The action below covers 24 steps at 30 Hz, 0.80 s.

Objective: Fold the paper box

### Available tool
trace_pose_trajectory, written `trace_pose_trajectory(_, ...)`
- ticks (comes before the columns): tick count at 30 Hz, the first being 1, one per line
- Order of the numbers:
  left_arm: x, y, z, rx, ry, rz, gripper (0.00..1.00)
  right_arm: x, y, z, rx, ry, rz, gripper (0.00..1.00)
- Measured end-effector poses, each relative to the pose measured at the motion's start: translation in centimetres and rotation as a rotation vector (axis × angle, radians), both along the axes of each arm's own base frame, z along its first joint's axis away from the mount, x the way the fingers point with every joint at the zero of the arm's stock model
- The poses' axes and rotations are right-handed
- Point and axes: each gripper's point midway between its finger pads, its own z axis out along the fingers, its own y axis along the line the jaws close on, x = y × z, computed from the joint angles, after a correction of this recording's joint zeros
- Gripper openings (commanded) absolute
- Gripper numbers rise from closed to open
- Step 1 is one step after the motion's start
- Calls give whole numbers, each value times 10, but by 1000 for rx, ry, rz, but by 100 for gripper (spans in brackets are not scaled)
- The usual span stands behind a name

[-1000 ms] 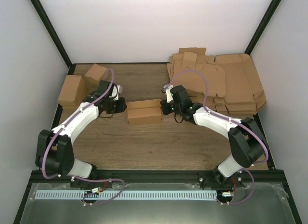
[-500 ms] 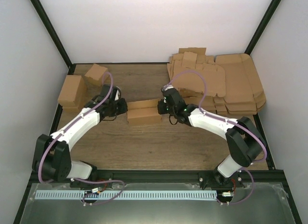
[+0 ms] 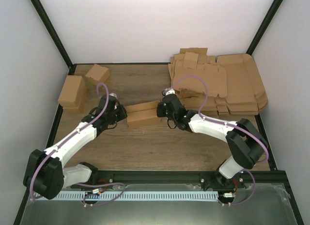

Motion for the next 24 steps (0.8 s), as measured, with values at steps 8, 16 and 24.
trace_pose_trajectory(8, 5, -3, 12, -23, -3, 17, 4, -6, -5, -2, 31, -23, -15, 1)
trace_pose_trajectory(16, 7, -4, 14, -33, -13, 19, 8, -14, -6, -3, 73, -35, -36, 1)
trace_pose_trajectory(24, 2, -7, 13, -24, -5, -26, 9, -17, -4, -3, 66, -45, -50, 1)
